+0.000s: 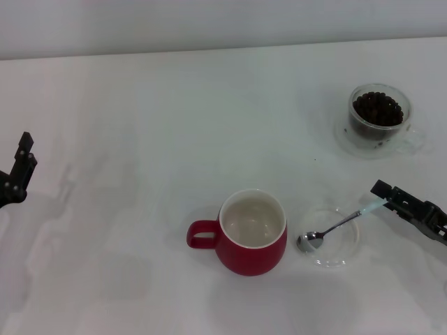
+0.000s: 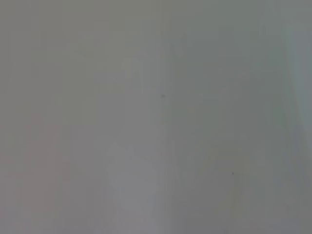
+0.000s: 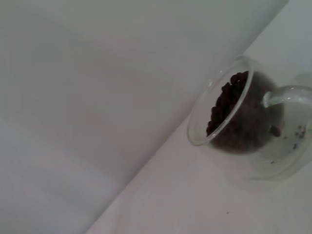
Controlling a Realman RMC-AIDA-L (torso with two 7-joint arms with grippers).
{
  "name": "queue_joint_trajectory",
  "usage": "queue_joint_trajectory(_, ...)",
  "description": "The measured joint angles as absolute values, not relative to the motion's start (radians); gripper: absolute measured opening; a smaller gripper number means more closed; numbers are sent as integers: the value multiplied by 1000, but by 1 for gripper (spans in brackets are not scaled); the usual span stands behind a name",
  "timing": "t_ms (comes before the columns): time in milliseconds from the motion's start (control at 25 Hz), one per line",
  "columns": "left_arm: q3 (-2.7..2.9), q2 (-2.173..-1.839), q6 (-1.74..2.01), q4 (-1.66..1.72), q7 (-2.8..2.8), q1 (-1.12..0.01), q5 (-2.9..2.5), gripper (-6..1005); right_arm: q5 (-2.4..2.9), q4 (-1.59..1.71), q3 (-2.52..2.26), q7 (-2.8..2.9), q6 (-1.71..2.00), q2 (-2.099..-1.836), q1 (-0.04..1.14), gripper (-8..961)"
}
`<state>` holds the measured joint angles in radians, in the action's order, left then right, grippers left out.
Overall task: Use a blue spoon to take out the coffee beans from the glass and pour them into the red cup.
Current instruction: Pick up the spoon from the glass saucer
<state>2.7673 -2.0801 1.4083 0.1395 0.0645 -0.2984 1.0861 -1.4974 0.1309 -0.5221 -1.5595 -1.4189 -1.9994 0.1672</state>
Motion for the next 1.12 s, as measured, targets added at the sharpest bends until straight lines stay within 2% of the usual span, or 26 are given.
queue_joint_trajectory(1120, 2767, -2080, 1386, 136, 58, -315, 1094, 608, -1536, 28, -489, -1688, -1430, -2004, 177, 692)
